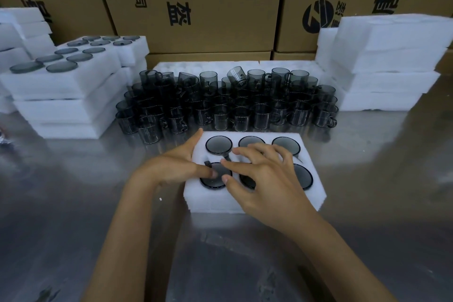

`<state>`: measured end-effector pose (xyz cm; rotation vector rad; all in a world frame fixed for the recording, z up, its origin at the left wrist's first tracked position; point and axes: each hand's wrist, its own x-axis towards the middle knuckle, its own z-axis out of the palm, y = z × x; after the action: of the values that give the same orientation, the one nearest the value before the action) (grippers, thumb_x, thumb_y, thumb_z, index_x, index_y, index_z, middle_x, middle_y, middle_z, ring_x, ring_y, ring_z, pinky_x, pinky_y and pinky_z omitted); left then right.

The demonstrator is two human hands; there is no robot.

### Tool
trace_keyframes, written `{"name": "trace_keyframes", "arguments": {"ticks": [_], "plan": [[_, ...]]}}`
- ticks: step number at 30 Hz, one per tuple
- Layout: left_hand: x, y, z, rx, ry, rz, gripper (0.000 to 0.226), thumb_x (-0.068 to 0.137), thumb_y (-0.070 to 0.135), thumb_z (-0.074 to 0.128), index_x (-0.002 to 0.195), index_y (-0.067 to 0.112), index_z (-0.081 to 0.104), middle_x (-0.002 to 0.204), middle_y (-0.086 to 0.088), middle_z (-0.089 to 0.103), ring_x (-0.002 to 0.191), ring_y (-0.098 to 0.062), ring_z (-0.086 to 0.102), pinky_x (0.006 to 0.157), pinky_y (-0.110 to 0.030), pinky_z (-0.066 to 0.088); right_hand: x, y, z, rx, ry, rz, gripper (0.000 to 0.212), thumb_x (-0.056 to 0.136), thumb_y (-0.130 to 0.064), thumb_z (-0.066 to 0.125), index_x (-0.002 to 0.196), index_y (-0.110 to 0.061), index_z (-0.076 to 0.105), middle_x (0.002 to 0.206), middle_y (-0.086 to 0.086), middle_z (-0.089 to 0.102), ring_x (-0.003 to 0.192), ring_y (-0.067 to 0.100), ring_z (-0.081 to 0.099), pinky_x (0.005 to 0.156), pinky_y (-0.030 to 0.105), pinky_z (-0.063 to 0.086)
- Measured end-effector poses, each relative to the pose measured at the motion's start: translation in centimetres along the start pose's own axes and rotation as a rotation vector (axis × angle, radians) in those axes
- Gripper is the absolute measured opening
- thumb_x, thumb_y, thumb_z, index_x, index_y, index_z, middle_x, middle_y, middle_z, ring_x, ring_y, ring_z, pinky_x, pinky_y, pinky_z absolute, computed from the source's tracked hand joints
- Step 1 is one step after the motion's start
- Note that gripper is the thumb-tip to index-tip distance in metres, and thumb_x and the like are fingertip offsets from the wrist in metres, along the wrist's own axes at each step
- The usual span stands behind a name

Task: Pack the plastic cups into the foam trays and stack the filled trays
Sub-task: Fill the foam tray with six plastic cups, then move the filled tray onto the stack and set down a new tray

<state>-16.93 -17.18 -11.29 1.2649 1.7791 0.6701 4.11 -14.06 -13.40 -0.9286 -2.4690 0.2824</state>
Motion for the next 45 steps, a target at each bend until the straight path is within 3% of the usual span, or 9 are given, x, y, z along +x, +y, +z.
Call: {"name": "trace_keyframes", "arguments": {"ticks": [3, 6, 13, 19, 26, 31, 38, 42, 45], "plan": [[-0.1, 0.8, 0.5, 0.063, 0.105, -0.075, 0.109, 0.076, 0.021, 0.081, 0.157, 0.036, 0.009, 0.142, 0.015, 0.045, 0.113, -0.010, 0.056, 0.078, -0.023, 0.053, 0.0, 0.7, 0.0, 0.022, -0.025, -0.014, 0.041, 0.098, -0.054, 0.047, 0.135, -0.041, 0.060, 0.148, -0.017, 0.045, 0.140, 0.004, 0.025, 0.118, 0.037, 0.012], [-0.1, 1.0, 1.2, 0.158, 0.214, -0.150, 0.052, 0.071, 0.025, 0.081, 0.116, 0.032, 0.056, 0.096, 0.012, 0.067, 0.074, -0.007, 0.066, 0.045, -0.022, 0.050, -0.1, 1.2, -0.1, 0.092, -0.003, -0.037, 0.038, 0.097, -0.051, 0.051, 0.129, -0.037, 0.066, 0.142, -0.016, 0.052, 0.135, 0.002, 0.032, 0.111, 0.028, 0.021], [0.1, 1.0, 1.4, 0.054, 0.379, -0.105, 0.038, 0.051, 0.035, 0.082, 0.085, 0.028, 0.066, 0.084, 0.009, 0.073, 0.084, -0.017, 0.069, 0.086, -0.041, 0.057, 0.9, 4.7, -2.5, 0.240, 0.439, 0.197, 0.033, 0.096, -0.045, 0.053, 0.116, -0.028, 0.073, 0.123, -0.016, 0.064, 0.122, 0.010, 0.050, 0.105, 0.030, 0.037], [-0.4, 0.8, 0.2, -0.290, 0.574, 0.022, 0.036, 0.066, 0.020, 0.082, 0.092, 0.032, 0.061, 0.088, 0.011, 0.070, 0.086, -0.015, 0.068, 0.075, -0.038, 0.056, 1.1, 7.8, -3.3, 0.719, 0.777, 0.598, 0.021, 0.102, -0.025, 0.047, 0.106, -0.024, 0.068, 0.115, -0.008, 0.068, 0.100, 0.003, 0.057, 0.087, 0.010, 0.042], [-0.9, 0.7, -2.0, -0.749, 0.742, 0.048, 0.037, 0.087, 0.016, 0.064, 0.124, 0.012, 0.060, 0.112, -0.009, 0.070, 0.084, -0.021, 0.067, 0.050, -0.024, 0.049, 1.0, 8.5, 0.0, 0.625, 0.663, 0.625, 0.019, 0.103, -0.019, 0.046, 0.105, -0.017, 0.064, 0.110, 0.005, 0.064, 0.109, 0.021, 0.054, 0.094, 0.034, 0.040], [-0.2, 2.0, -4.7, -1.138, 0.816, 0.150, 0.041, 0.086, 0.023, 0.061, 0.126, 0.016, 0.063, 0.117, -0.007, 0.072, 0.105, -0.027, 0.069, 0.067, -0.035, 0.056, 0.9, 8.7, 2.0, 0.503, 0.543, 0.547, 0.021, 0.104, -0.023, 0.046, 0.112, -0.014, 0.063, 0.107, -0.001, 0.056, 0.103, 0.006, 0.042, 0.093, 0.030, 0.034], [4.9, 8.3, -16.3, -1.232, 1.108, 0.218, 0.079, 0.078, 0.032, 0.075, 0.136, 0.023, 0.023, 0.114, 0.002, 0.058, 0.079, -0.020, 0.065, 0.050, -0.037, 0.058, 1.0, 9.6, 2.1, 0.493, 0.494, 0.589, 0.021, 0.104, -0.026, 0.046, 0.107, -0.013, 0.062, 0.099, 0.013, 0.059, 0.099, 0.035, 0.058, 0.092, 0.052, 0.049], [8.6, 9.1, -22.4, -1.058, 1.244, 0.010, 0.110, 0.078, 0.050, 0.072, 0.155, 0.019, -0.001, 0.155, -0.011, 0.026, 0.127, -0.034, 0.044, 0.087, -0.050, 0.055, 1.8, 10.2, 1.8, 0.315, 0.416, 0.523, 0.019, 0.102, -0.026, 0.047, 0.111, -0.016, 0.061, 0.101, 0.002, 0.055, 0.101, 0.022, 0.053, 0.093, 0.042, 0.044], [11.2, 6.9, -25.5, -0.774, 1.303, -0.135, 0.102, 0.086, 0.059, 0.057, 0.157, 0.016, -0.002, 0.164, -0.016, 0.009, 0.149, -0.038, 0.018, 0.119, -0.050, 0.023, 2.9, 11.1, 1.4, 0.206, 0.349, 0.519, 0.025, 0.102, -0.026, 0.047, 0.116, -0.013, 0.063, 0.105, 0.001, 0.054, 0.102, 0.013, 0.043, 0.092, 0.035, 0.037]]}}
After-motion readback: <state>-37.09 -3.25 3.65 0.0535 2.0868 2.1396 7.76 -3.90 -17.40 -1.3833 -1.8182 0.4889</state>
